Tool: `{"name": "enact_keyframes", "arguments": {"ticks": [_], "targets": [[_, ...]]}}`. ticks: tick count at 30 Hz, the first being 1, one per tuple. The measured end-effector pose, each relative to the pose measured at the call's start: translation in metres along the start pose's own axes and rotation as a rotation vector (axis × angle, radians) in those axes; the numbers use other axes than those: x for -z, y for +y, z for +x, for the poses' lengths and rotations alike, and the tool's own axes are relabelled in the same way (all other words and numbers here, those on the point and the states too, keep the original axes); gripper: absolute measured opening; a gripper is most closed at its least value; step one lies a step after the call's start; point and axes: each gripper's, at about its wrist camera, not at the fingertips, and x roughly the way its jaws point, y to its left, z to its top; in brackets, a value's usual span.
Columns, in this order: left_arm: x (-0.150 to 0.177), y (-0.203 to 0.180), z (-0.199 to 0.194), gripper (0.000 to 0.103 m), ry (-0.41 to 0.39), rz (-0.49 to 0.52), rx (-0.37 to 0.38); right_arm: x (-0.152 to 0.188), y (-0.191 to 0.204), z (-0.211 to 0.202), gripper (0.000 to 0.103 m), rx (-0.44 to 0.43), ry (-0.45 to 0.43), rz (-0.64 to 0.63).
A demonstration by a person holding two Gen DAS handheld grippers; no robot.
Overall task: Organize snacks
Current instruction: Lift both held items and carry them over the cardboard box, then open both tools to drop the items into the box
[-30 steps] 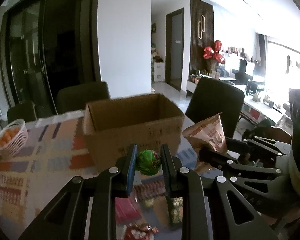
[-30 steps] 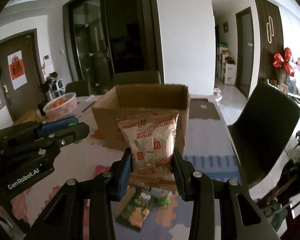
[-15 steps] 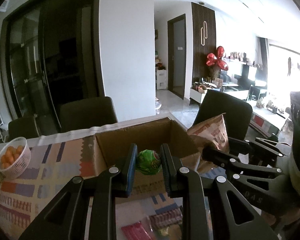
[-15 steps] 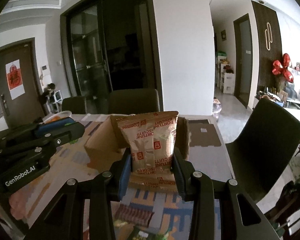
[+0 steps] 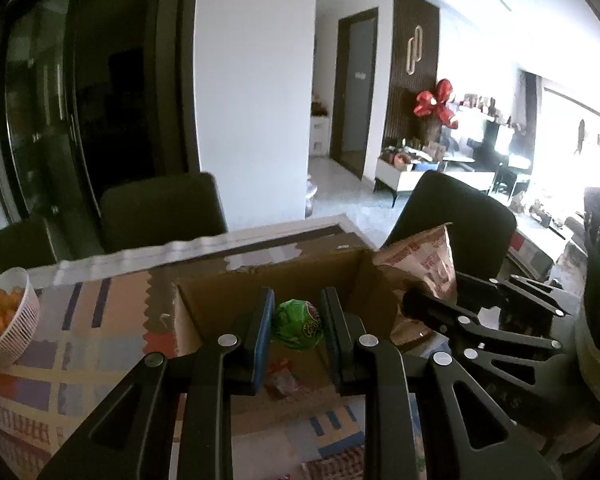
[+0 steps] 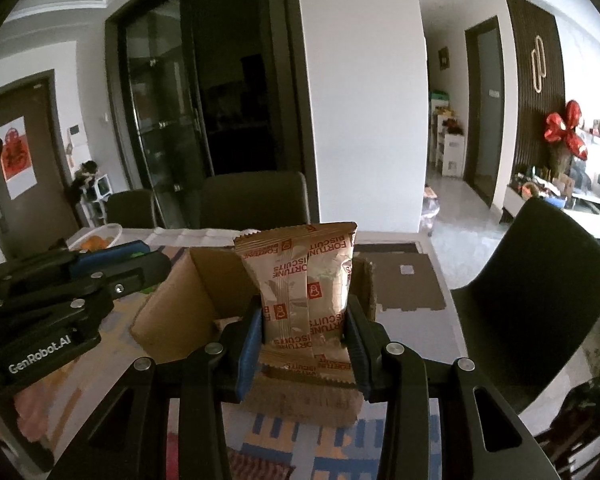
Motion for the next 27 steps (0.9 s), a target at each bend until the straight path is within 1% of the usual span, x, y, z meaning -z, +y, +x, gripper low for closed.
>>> {"name": "enact_keyframes", "arguments": {"ticks": [1,6,10,11,12,13,14,15,18,23,27], "targets": [[-0.001,0.002,0.004,0.025,0.008,-0.005,-0.002,-0.001,-0.002,0.008,0.040,0.002,0.022,0.010],[-0.003,0.012,0.030,0.025,0.057,-0.023,-0.012,0.001,-0.002,0.028,0.040,0.014,0.065,0.007],[-0.004,0.011,0.042,0.025,0.084,0.002,-0.039,-0.001,-0.001,0.038,0.040,0.022,0.078,-0.008],[-0.003,0.011,0.043,0.026,0.085,0.003,-0.050,-0.001,-0.001,0.040,0.040,0.026,0.080,-0.009],[-0.003,0.013,0.043,0.036,0.085,0.002,-0.059,-0.001,-0.001,0.040,0.042,0.036,0.077,-0.012],[-0.001,0.014,0.039,0.050,0.079,-0.003,-0.075,-0.001,-0.001,0.040,0.051,0.051,0.074,-0.016],[-0.001,0.015,0.037,0.054,0.073,-0.006,-0.085,-0.001,-0.002,0.038,0.061,0.069,0.076,-0.012],[0.002,0.015,0.031,0.057,0.065,-0.009,-0.104,-0.001,-0.002,0.037,0.062,0.077,0.074,-0.005],[0.009,0.014,0.016,0.058,0.053,0.001,-0.123,0.003,-0.002,0.024,0.062,0.076,0.057,0.000],[0.025,0.002,-0.015,0.059,0.023,0.021,-0.139,0.012,0.006,-0.010,0.062,0.054,0.009,-0.005],[0.038,-0.007,-0.042,0.060,-0.011,0.044,-0.137,0.022,0.013,-0.032,0.062,0.023,-0.009,-0.012]]}}
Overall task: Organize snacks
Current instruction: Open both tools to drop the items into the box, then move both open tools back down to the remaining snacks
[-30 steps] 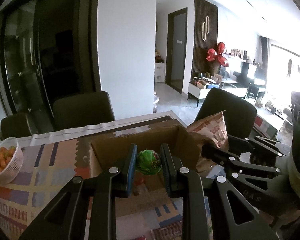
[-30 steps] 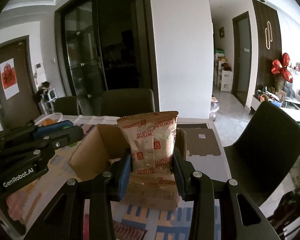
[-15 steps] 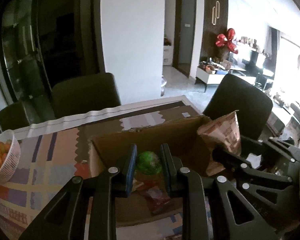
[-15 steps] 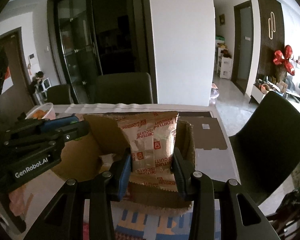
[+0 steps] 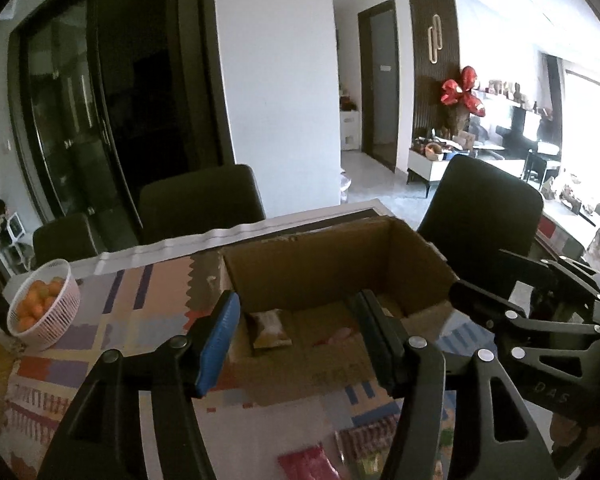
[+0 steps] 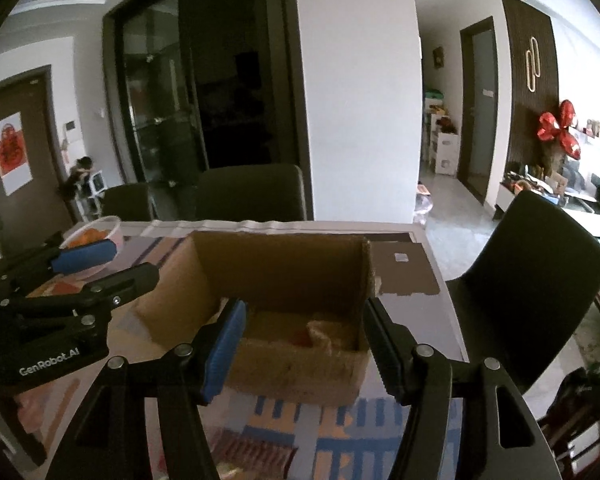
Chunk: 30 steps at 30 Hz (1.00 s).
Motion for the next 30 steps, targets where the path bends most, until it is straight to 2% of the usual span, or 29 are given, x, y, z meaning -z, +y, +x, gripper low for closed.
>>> {"name": "enact_keyframes", "arguments": {"ticks": [6,11,17,30], "targets": [[0.024,-0.007,-0.038,0.061,-0.033,0.018,-0.008,0.021,0.014,-0.030,0.062,-0.036,-0.011,-0.019],[0.047,-0.009,-0.058,0.061,-0.019,-0.017,0.007,0.042,0.025,-0.047,0.062,-0.056,-0.010,-0.029],[0.079,-0.007,-0.070,0.061,0.040,-0.078,0.022,0.068,0.037,-0.057,0.062,-0.050,0.008,-0.057],[0.144,-0.001,-0.060,0.061,0.196,-0.139,0.029,0.118,0.045,-0.047,0.062,-0.050,0.136,-0.059]]}}
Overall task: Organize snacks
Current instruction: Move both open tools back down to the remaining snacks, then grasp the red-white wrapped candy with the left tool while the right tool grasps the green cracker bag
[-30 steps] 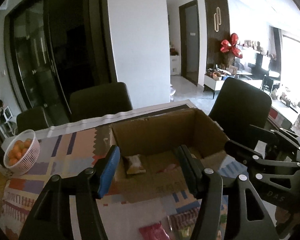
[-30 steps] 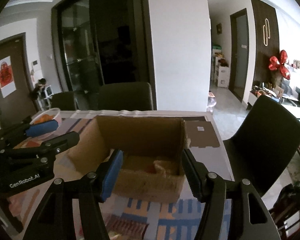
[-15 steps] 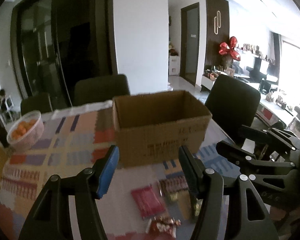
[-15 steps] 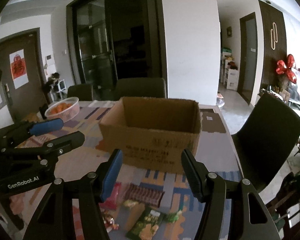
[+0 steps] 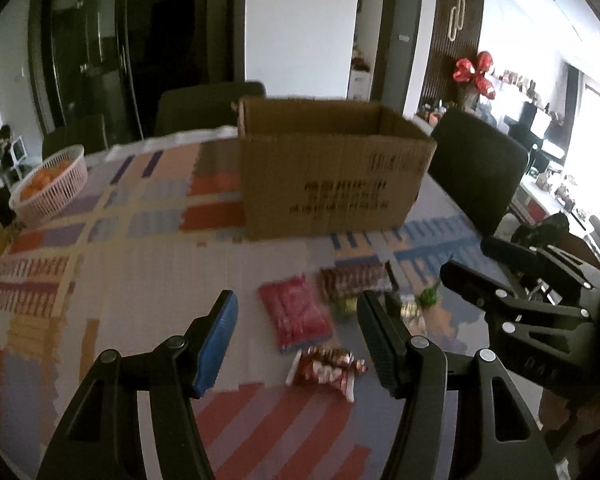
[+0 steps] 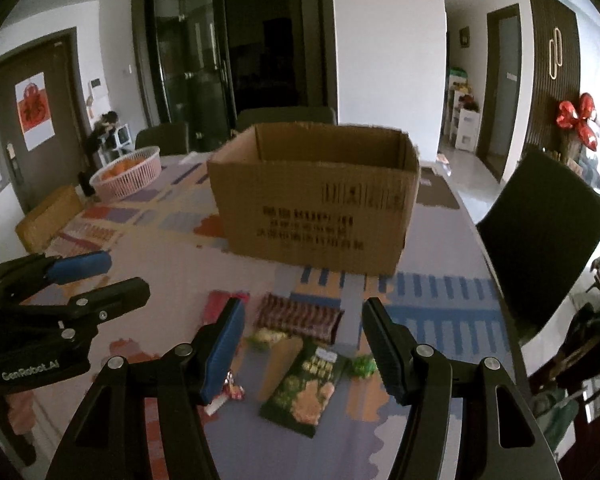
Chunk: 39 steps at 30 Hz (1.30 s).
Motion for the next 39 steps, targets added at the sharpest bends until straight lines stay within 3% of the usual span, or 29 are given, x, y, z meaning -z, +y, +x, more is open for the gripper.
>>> {"name": "enact_keyframes", "arguments": {"ticks": [10,27,39], "targets": [[0.033,-0.001,0.028,0.061,0.116,-0.003,0.026,0.031,-0.003,0.018,0.062,0.006,0.102,0.019],[0.060,-0.006,0.077,0.064,0.232,0.053,0.068,0.059,-0.008,0.058,0.062,0.012,0.238,0.050],[0.062,-0.005,0.095,0.065,0.247,0.049,0.089,0.060,-0.010,0.084,0.062,0.000,0.290,0.078]]}}
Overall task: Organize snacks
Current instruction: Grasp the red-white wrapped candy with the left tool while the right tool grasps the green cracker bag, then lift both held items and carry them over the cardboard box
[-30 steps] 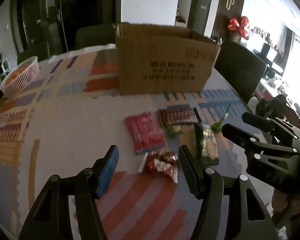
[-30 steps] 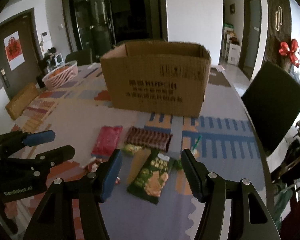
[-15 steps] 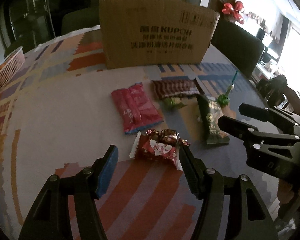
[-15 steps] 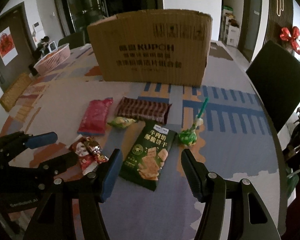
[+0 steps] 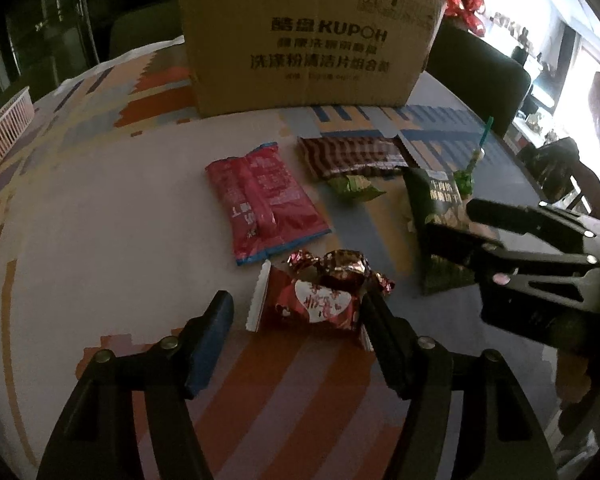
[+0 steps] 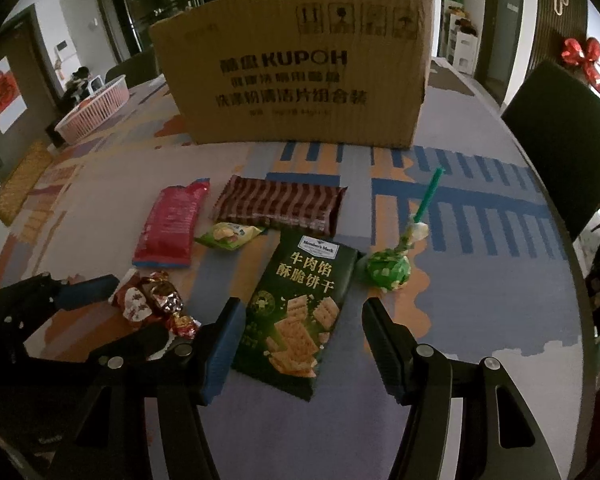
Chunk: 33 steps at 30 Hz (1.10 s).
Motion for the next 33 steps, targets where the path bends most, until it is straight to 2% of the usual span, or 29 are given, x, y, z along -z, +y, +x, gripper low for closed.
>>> {"name": "enact_keyframes", "arguments": {"ticks": [3,9,10,13,14,20,33], "targets": [[-0.001,0.001,-0.001,0.054,-0.009,-0.005,0.013,-0.002,0.002,0.004,0.062,-0.012,0.011,0.003],[0.002,0.002,-0.007,0.044,-0.024,-0.014,0.038,-0.001,0.007,0.012,0.062,-0.004,0.020,-0.014],[0.002,0.002,-0.007,0.044,-0.025,-0.013,0.036,-0.001,0.007,0.011,0.060,-0.002,0.017,-0.016],[0.003,0.001,-0.008,0.043,-0.029,-0.019,0.025,0.001,0.008,0.010,0.046,0.002,0.008,-0.024],[0.003,0.002,-0.009,0.043,-0.029,-0.027,0.025,0.001,0.009,0.009,0.045,-0.003,0.009,-0.025],[0.006,0.006,-0.018,0.043,-0.044,-0.066,0.018,0.005,0.011,0.000,0.045,-0.024,0.000,-0.021],[-0.005,-0.004,-0.062,0.043,-0.157,-0.065,0.022,0.002,0.017,-0.040,0.045,-0.049,-0.090,-0.040]]}}
